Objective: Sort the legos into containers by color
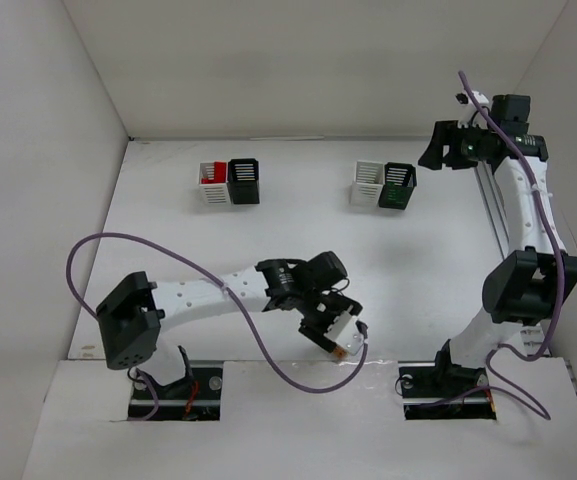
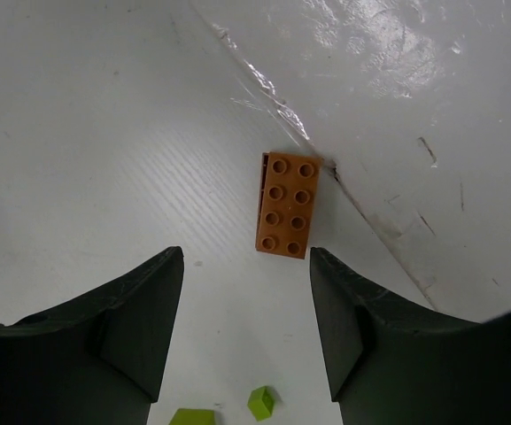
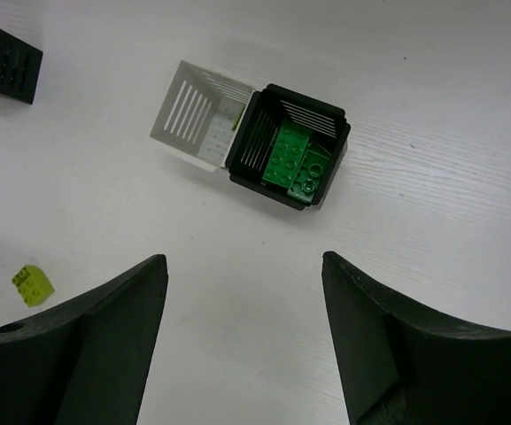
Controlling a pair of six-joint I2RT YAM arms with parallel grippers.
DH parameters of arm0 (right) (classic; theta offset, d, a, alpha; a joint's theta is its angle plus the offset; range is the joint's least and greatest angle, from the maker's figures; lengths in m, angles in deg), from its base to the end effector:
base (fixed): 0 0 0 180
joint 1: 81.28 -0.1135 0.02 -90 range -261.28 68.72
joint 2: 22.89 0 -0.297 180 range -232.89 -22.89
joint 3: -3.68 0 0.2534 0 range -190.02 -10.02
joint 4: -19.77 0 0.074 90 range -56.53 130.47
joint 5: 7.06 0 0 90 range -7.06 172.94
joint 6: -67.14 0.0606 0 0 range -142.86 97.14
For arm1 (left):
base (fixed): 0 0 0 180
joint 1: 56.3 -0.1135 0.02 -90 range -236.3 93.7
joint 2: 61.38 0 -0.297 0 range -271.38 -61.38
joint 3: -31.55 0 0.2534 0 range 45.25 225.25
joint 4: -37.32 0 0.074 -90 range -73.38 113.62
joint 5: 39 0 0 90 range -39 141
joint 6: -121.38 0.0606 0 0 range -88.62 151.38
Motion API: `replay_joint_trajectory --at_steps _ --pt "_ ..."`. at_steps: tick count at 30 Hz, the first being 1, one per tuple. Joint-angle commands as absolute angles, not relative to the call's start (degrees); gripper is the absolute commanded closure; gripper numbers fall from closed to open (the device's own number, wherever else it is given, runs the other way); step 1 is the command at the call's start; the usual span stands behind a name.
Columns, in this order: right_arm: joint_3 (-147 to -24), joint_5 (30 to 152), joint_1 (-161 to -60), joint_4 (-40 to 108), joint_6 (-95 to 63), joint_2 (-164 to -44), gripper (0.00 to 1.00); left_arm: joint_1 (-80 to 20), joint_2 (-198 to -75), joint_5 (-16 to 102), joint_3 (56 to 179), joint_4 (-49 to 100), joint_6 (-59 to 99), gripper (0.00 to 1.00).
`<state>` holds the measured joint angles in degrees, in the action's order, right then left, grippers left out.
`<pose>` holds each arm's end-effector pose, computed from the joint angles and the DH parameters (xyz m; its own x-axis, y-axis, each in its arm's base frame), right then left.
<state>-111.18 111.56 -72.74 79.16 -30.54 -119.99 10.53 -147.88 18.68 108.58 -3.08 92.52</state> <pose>0.3931 -0.0297 0.4010 -0.6212 -0.0253 -0.7833 -0.3095 0.9262 0.2155 0.1010 -0.3184 0.2725 0.6540 0.3530 -0.6691 0.7039 -0.6080 0.3672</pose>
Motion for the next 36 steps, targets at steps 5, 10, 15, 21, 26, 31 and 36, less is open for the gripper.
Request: replay_joint_trajectory --at_steps 5,10,15,21,26,31,36 --pt "-114.16 113.35 -72.84 77.23 -30.06 -119.21 0.25 12.78 -150.33 19.45 107.92 -1.69 98.0 0.45" --pt "-115.3 113.88 -72.84 77.24 -30.06 -120.26 0.25 13.84 -152.44 21.29 106.34 -0.37 98.53 0.43" --pt "-115.31 113.88 -72.84 77.24 -30.06 -120.27 0.25 15.07 -155.68 21.91 106.33 1.03 98.53 0.43" --pt "-115.31 114.41 -72.84 77.24 -30.06 -120.8 0.25 15.07 -157.62 22.52 106.33 1.56 98.53 0.43" --pt "-114.79 114.94 -72.84 77.24 -30.06 -121.32 0.25 15.07 -159.29 22.52 106.33 1.56 98.53 0.44" --pt "-114.26 114.94 -72.84 76.72 -30.06 -121.32 0.25 15.07 -160.52 22.52 106.85 1.03 98.53 0.47" --pt "-114.25 114.94 -72.84 76.71 -30.06 -121.32 0.25 15.07 -161.23 22.52 106.86 0.51 98.53 0.54"
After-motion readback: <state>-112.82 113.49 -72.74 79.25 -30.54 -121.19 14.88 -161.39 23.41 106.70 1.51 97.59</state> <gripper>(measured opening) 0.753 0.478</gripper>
